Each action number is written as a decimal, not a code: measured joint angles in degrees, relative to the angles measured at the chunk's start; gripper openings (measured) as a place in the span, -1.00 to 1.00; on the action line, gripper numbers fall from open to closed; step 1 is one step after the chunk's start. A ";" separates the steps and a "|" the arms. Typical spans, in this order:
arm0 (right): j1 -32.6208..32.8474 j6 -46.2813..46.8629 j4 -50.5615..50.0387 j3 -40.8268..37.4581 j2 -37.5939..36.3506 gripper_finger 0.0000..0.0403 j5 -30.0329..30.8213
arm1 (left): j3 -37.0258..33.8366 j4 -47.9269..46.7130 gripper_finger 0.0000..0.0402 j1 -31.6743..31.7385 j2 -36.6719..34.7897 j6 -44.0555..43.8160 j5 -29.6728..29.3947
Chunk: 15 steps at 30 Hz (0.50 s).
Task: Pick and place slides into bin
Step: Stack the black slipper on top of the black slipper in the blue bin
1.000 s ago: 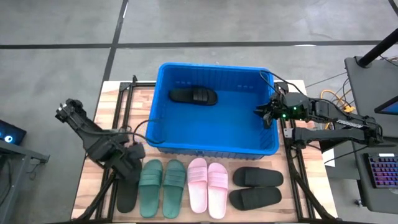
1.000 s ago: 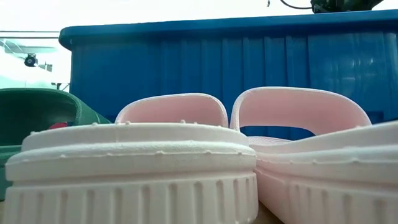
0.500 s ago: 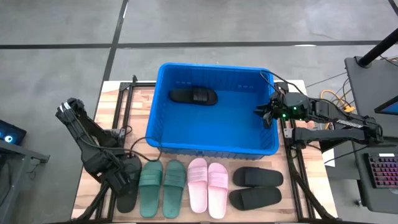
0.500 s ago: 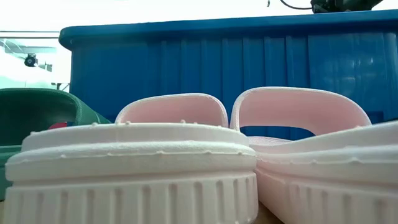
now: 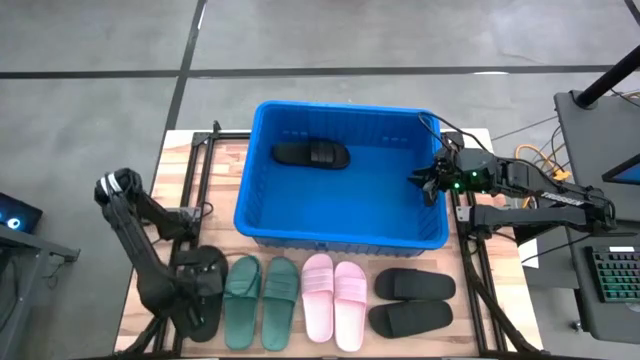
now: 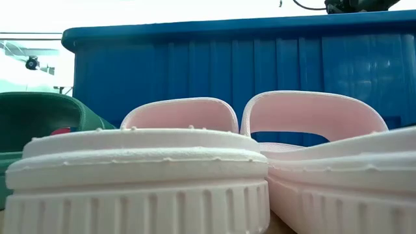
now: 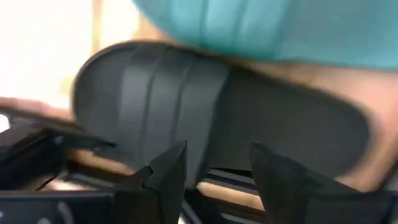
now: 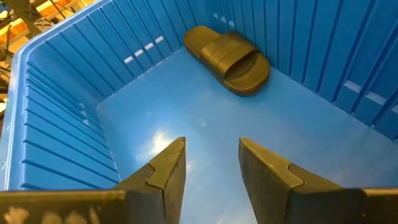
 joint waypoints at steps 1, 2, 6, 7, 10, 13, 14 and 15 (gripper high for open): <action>-0.01 0.12 0.00 0.00 0.00 -0.31 0.00 | -0.11 -0.88 -0.26 -0.95 1.42 -0.13 -0.19; 0.00 0.15 -0.02 0.00 0.00 -0.31 0.00 | -0.14 -1.88 -0.30 -1.80 2.81 -0.15 -0.59; 0.00 0.16 -0.02 0.00 0.00 -0.31 0.00 | -0.31 -2.79 -0.39 -3.76 7.46 -2.22 -2.88; 0.00 0.16 -0.02 0.00 0.00 -0.31 0.00 | -0.28 -2.71 -0.41 -4.02 8.36 -3.50 -3.03; 0.00 1.31 -0.04 0.00 0.01 -0.31 -0.01 | -0.14 -2.78 -0.42 -4.52 10.99 -6.43 -3.60; 0.00 2.08 -0.14 0.00 0.00 -0.31 0.00 | -0.13 -2.48 -0.42 -4.94 12.98 -8.05 -3.82; 0.00 2.10 -0.20 0.00 0.00 -0.31 -0.01 | 0.00 -2.54 -0.42 -5.05 13.68 -8.06 -3.80; 0.00 2.10 -0.25 0.00 0.00 -0.31 0.00 | 0.27 -2.59 -0.42 -5.21 14.27 -8.06 -3.74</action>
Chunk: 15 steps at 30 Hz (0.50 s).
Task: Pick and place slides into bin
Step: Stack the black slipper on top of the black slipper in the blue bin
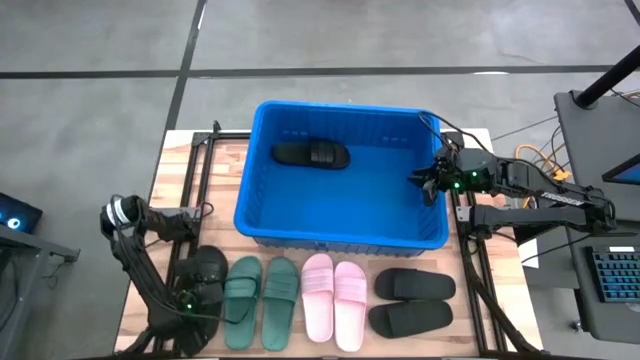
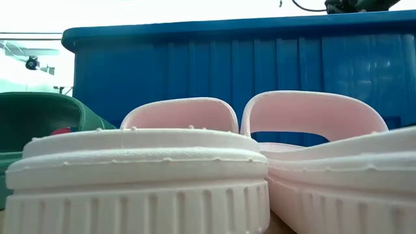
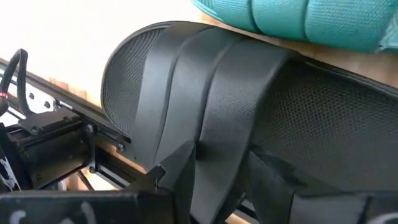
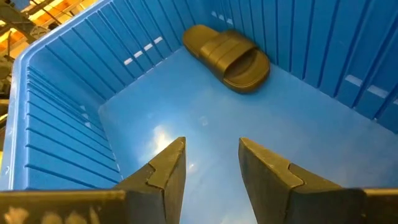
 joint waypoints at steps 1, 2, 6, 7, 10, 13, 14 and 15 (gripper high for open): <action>0.00 0.13 -0.03 0.00 0.00 -0.31 0.00 | 0.15 -0.06 -0.42 -0.21 0.41 0.02 0.02; 0.00 0.54 -0.03 0.00 0.00 -0.31 -0.01 | 0.16 -0.14 -0.42 -0.45 0.72 -0.02 -0.02; 0.00 2.49 -0.15 0.00 0.00 -0.31 -0.02 | 0.09 -1.48 -0.42 -0.59 2.36 -2.03 -0.09; 0.00 3.03 -0.16 0.00 0.02 -0.31 -0.02 | 0.07 -2.22 -0.42 -0.59 2.67 -2.48 -0.30; 0.00 4.07 -0.16 0.00 0.02 -0.31 -0.02 | 0.05 -2.50 -0.43 -0.55 3.37 -2.56 -0.35; 0.00 4.11 -0.16 0.00 0.00 -0.31 -0.02 | 0.05 -2.56 -0.51 -0.55 3.34 -2.60 -0.42; 0.00 4.11 -0.16 0.00 0.01 -0.31 -0.02 | 0.05 -2.56 -0.56 -0.55 3.25 -2.60 -0.49; 0.00 4.12 -0.16 0.00 0.00 -0.31 -0.02 | 0.05 -2.64 -0.63 -0.55 3.06 -2.60 -0.74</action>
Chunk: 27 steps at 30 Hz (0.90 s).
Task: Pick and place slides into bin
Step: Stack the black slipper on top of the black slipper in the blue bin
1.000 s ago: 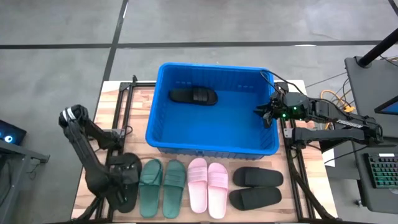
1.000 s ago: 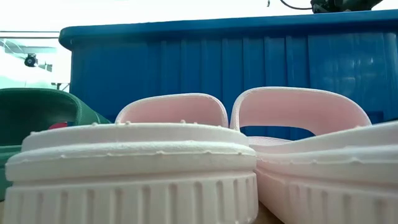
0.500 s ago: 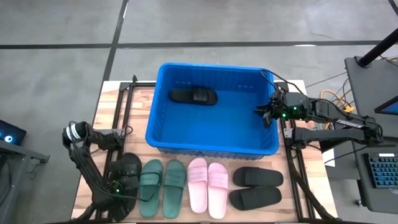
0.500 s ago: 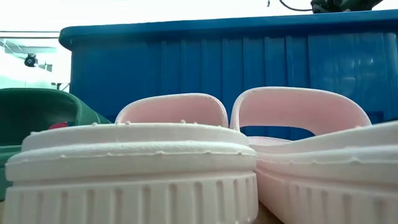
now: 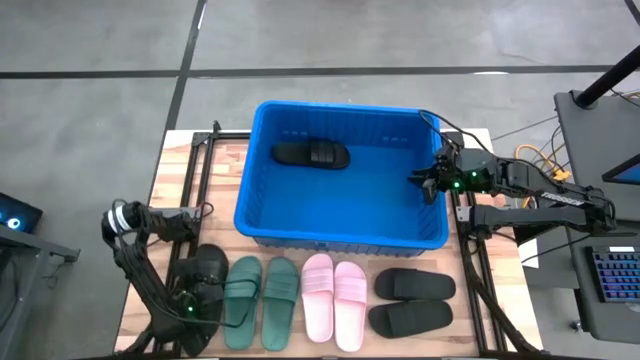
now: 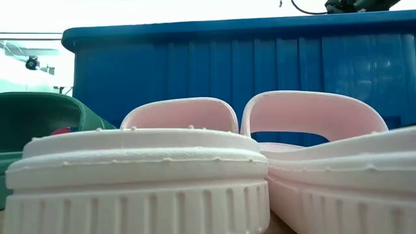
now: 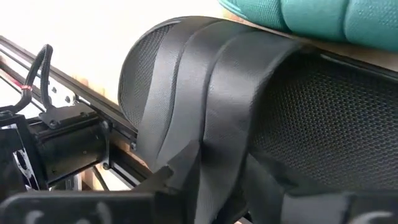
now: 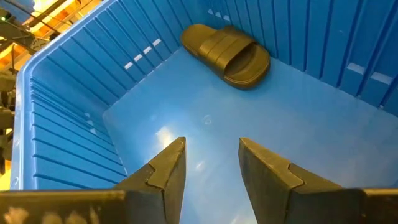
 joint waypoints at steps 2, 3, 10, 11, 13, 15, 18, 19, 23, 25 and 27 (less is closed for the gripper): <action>0.00 0.25 0.00 0.00 0.02 -0.31 0.00 | -0.04 -0.34 -0.78 0.00 -0.45 -0.04 -0.69; 0.00 0.38 0.00 0.00 0.02 -0.31 -0.02 | -0.06 -0.72 -0.87 0.00 -0.74 -0.07 -0.99; 0.00 0.38 0.02 0.00 0.00 -0.31 0.00 | -0.22 -0.97 -0.99 -0.07 -3.63 0.53 -1.49; 0.00 0.38 0.02 0.00 0.00 -0.31 0.00 | -0.07 -1.02 -0.99 -0.08 -4.42 0.95 -1.43; 0.00 0.38 0.02 0.00 0.00 -0.31 0.00 | 0.40 -1.12 -0.99 -0.09 -6.47 1.93 -1.28; 0.00 0.38 0.04 0.00 0.00 -0.31 0.00 | 0.72 -1.34 -0.99 -0.09 -8.96 2.81 -1.19; 0.00 0.41 0.06 0.00 0.00 -0.31 0.00 | 0.87 -1.34 -0.99 -0.11 -13.29 3.22 -1.09; 0.00 0.41 0.06 0.00 0.00 -0.31 0.00 | 0.90 -1.32 -0.99 -0.11 -14.96 3.23 -1.10; 0.00 0.41 0.14 0.00 0.02 -0.31 0.00 | 1.02 -0.82 -1.00 -0.11 -21.44 3.15 -1.70; 0.00 0.41 0.13 0.00 0.02 -0.31 0.00 | 1.52 -0.67 -1.00 -0.11 -24.46 3.15 -2.24; 0.00 0.41 0.11 0.00 0.02 -0.31 0.00 | 2.07 -0.61 -1.00 -0.11 -27.23 3.15 -2.34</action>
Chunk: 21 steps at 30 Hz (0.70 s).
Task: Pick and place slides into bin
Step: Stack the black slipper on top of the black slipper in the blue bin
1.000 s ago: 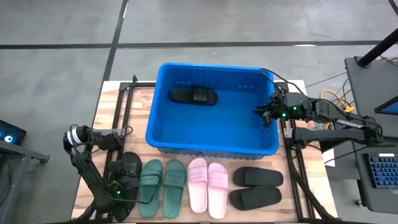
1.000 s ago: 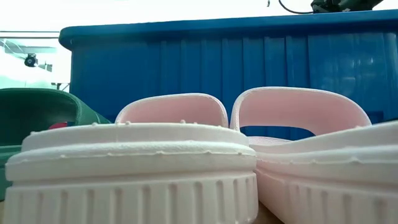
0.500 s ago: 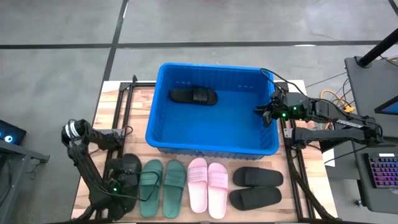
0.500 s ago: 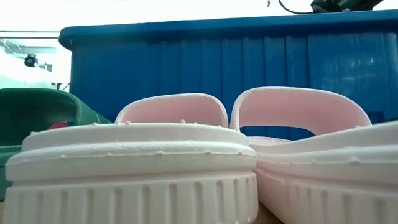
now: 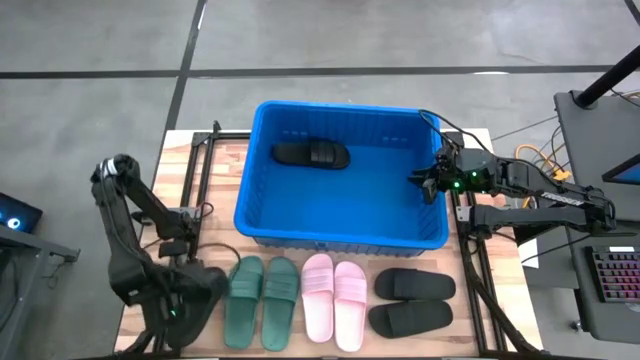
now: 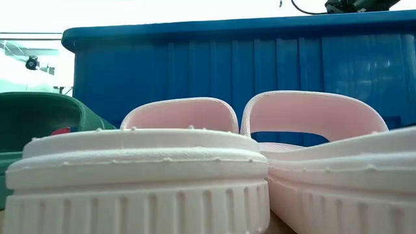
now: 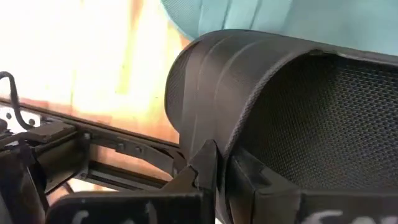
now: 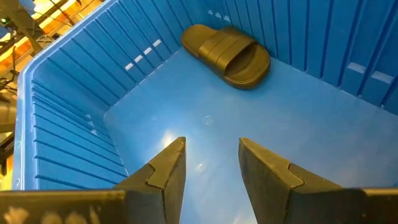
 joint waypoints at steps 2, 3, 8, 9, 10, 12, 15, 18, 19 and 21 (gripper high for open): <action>0.00 0.00 0.02 0.00 -0.01 -0.31 0.00 | 0.95 0.31 -1.00 0.00 -2.31 0.00 -0.16; 0.00 0.00 -0.01 0.00 -0.01 -0.31 0.00 | 1.77 0.33 -1.00 0.00 -3.36 0.01 -0.55; 0.00 0.00 -0.05 -0.02 0.00 -0.31 0.00 | 7.12 4.56 -1.00 -0.02 -7.14 3.98 -10.92; 0.00 0.00 -0.05 0.00 -0.02 -0.31 0.00 | 8.27 6.27 -1.00 -0.02 -7.72 6.06 -13.94; 0.00 0.00 -0.06 -0.01 0.00 -0.31 0.00 | 9.36 8.18 -1.00 -0.02 -8.26 8.31 -16.90; 0.00 0.00 -0.05 0.00 0.00 -0.31 0.00 | 11.52 11.74 -1.00 0.00 -8.68 13.00 -22.05; 0.00 0.00 -0.05 0.00 -0.01 -0.31 0.01 | 14.87 14.99 -1.00 0.52 -8.44 20.89 -28.83; 0.00 0.19 -0.01 -0.01 -0.01 -0.31 0.02 | 17.87 16.89 -1.00 1.11 -7.74 28.83 -35.54; 0.00 0.33 0.00 -0.02 0.00 -0.31 0.02 | 18.82 17.20 -1.00 1.34 -7.53 31.44 -37.55; 0.00 0.62 0.02 -0.02 0.00 -0.31 0.02 | 20.60 17.78 -1.00 1.97 -7.27 36.28 -41.34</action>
